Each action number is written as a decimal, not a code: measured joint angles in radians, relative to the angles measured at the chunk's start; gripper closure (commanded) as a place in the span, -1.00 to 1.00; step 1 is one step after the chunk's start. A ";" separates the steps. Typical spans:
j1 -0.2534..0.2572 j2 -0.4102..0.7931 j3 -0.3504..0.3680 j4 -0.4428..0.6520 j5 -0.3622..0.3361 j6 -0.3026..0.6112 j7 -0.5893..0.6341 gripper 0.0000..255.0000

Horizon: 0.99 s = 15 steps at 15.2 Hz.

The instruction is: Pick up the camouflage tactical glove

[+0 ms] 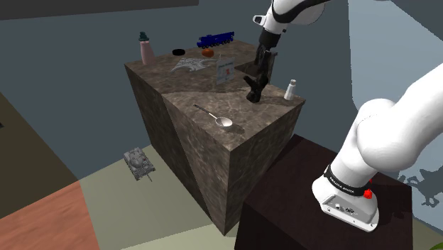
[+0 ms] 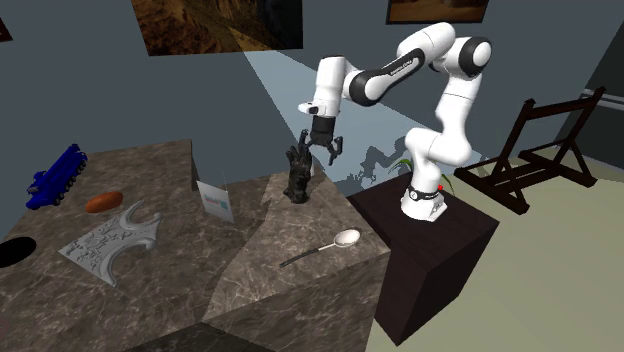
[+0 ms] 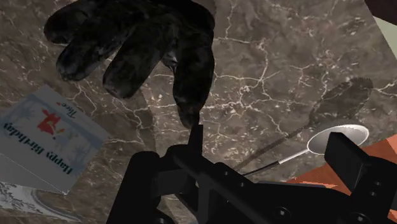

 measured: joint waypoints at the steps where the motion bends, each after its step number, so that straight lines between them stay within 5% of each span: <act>1: 0.017 0.043 -0.026 0.025 0.024 0.012 -0.055 -1.00; 6: 0.071 0.260 -0.134 0.155 0.184 0.039 -0.346 -1.00; 14: 0.076 0.341 -0.147 0.129 0.263 0.121 -0.435 -1.00; 15: 0.076 0.343 -0.147 0.125 0.265 0.126 -0.437 1.00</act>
